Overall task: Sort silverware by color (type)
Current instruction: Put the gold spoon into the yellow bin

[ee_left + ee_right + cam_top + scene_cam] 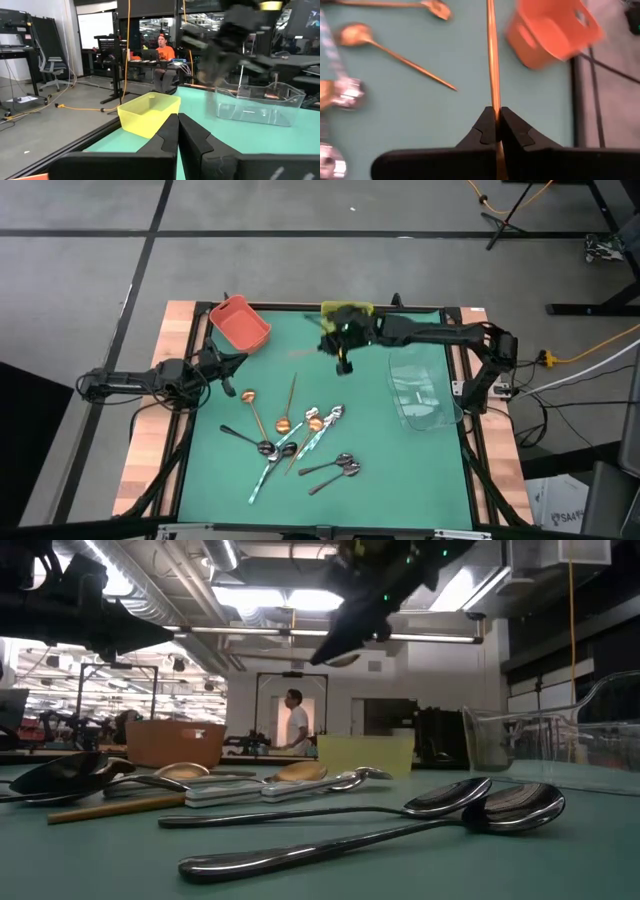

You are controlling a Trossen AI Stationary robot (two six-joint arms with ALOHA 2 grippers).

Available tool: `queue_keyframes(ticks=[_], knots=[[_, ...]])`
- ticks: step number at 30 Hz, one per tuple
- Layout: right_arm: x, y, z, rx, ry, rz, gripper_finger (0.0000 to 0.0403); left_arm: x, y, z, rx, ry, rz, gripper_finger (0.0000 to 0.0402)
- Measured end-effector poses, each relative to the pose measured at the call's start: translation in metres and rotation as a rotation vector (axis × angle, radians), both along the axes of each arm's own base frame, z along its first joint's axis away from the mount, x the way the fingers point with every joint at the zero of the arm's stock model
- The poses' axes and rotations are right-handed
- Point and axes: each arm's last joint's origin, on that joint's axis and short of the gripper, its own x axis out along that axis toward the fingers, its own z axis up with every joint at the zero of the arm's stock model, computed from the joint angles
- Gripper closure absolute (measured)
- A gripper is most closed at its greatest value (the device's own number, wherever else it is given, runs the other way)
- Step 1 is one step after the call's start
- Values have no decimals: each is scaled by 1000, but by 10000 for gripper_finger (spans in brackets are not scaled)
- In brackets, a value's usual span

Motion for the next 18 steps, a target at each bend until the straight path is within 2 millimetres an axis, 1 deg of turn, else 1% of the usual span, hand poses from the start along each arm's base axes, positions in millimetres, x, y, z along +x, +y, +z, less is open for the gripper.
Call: queue_keyframes(ticks=[7, 11, 15, 18], knots=[[-25, -66, 0, 3, -3, -182, 402, 0, 0, 0, 0, -1, 0, 401], [-43, -98, -9, 28, -32, -303, 402, 0, 0, 0, 0, 0, 0, 401], [-59, -119, -26, 56, -81, -412, 402, 0, 0, 0, 0, -1, 0, 401], [-69, -129, -37, 89, -126, -482, 402, 0, 0, 0, 0, -1, 0, 401]])
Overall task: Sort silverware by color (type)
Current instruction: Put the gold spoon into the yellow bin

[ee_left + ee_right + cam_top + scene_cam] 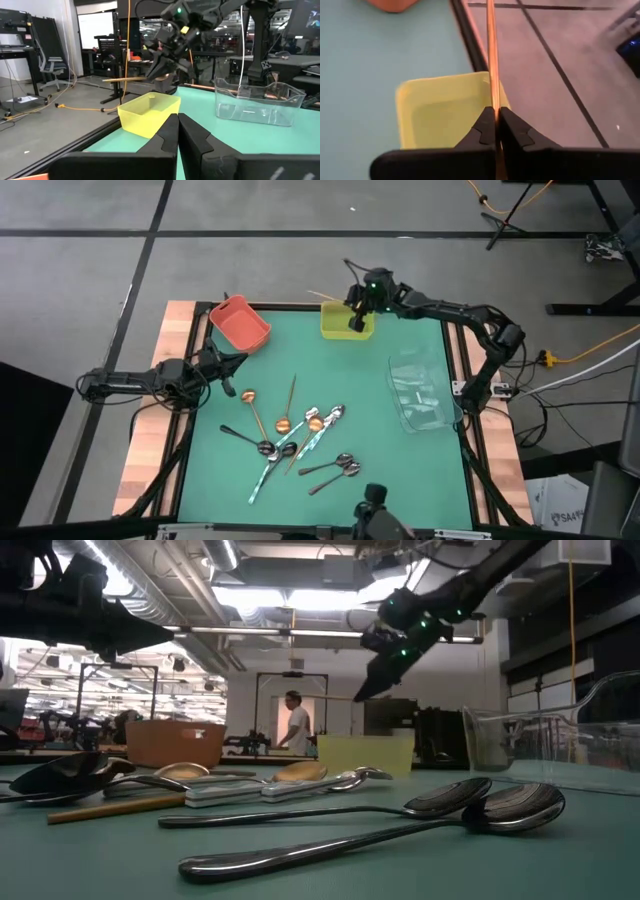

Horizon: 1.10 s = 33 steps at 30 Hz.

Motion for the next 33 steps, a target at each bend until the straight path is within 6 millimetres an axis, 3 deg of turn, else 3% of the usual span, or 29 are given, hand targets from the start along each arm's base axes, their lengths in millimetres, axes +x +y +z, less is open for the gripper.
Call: queue_keyframes(ticks=[18, 33], knots=[[-24, 14, -61, 10, -104, -83, 402, 0, 0, 0, 0, 1, 0, 401], [-29, 18, -73, 19, -80, -95, 402, 0, 0, 0, 0, 0, 0, 401]])
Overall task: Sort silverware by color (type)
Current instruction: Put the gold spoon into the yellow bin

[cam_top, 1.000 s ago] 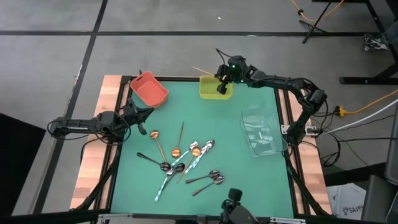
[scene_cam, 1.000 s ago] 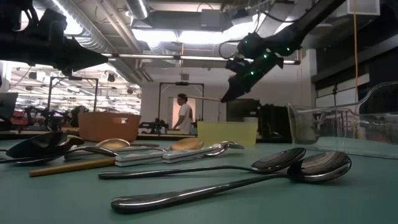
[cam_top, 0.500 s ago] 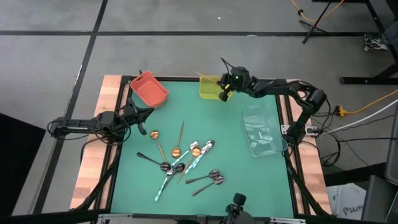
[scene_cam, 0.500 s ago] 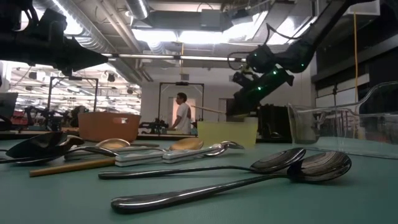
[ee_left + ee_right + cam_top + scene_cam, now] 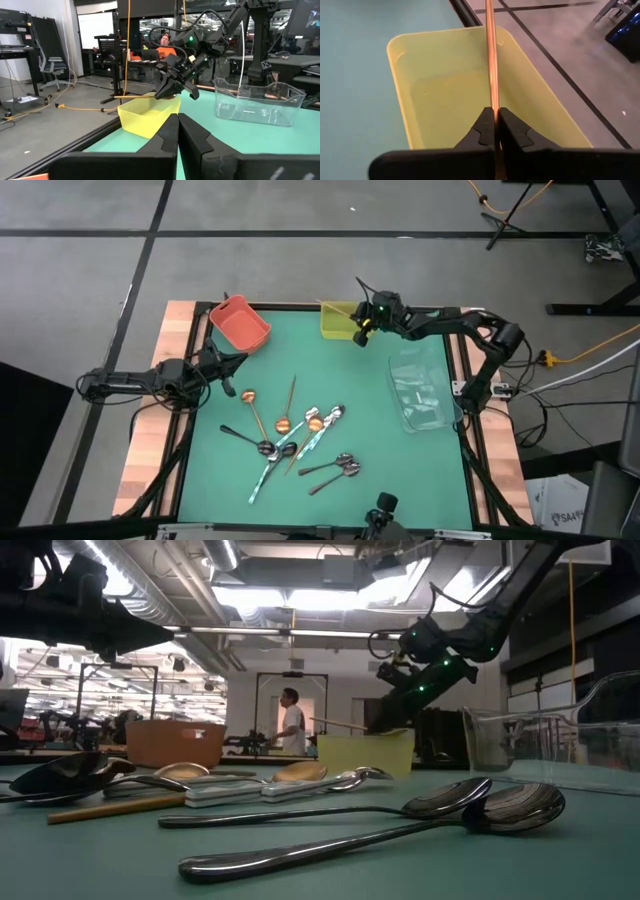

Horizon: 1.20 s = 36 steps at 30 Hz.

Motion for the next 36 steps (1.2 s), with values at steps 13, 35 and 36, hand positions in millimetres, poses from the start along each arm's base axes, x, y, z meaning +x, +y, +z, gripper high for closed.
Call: queue_keyframes(ticks=[13, 35, 36], knots=[[5, -3, -21, 45, 10, -9, 402, 0, 0, 0, 0, 0, 2, 401], [5, -3, -22, 46, 20, -12, 402, 0, 0, 0, 0, 0, 3, 401], [5, -3, -22, 46, 20, -12, 402, 0, 0, 0, 0, 1, 3, 401]])
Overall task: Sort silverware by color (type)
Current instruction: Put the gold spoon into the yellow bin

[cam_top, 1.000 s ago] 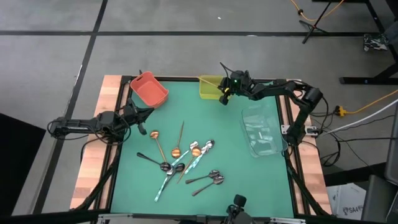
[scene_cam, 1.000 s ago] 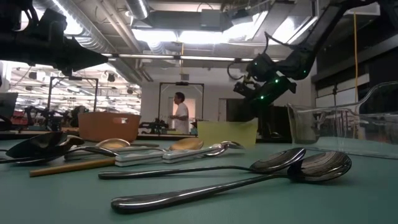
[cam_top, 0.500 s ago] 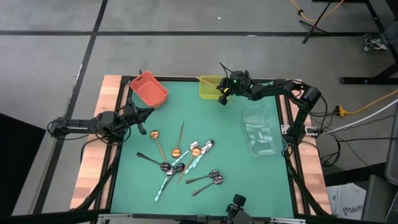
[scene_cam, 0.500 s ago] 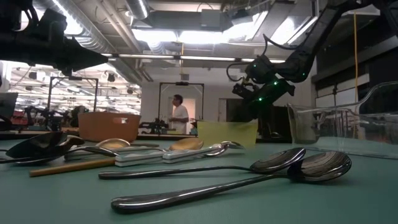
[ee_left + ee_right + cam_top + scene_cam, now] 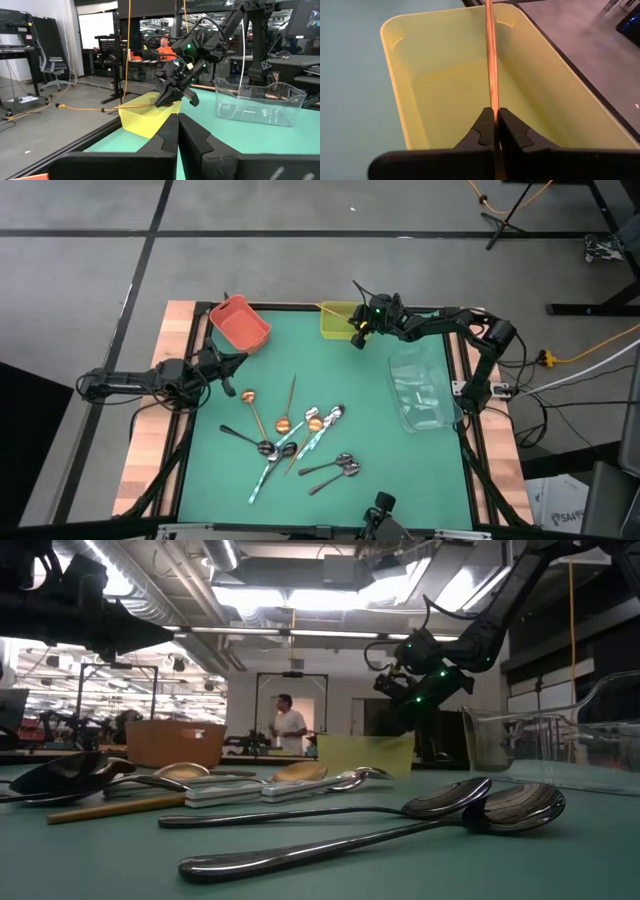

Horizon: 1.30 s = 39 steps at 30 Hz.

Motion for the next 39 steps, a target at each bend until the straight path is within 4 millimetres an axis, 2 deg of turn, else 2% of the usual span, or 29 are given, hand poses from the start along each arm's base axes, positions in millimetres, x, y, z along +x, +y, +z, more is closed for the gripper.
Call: queue_keyframes(ticks=[7, 15, 19, 39], knots=[[0, 0, 0, 0, 1, 0, 396, 0, 0, 0, 0, 0, 1, 401], [0, 0, 0, 0, 3, 0, 332, 0, 0, 0, 0, -1, 0, 401], [-1, 1, -4, 9, 22, -2, 314, 0, 0, 0, 0, -1, 1, 401], [-1, -1, -2, -12, 20, -23, 306, 0, 0, 0, 0, -1, 1, 401]])
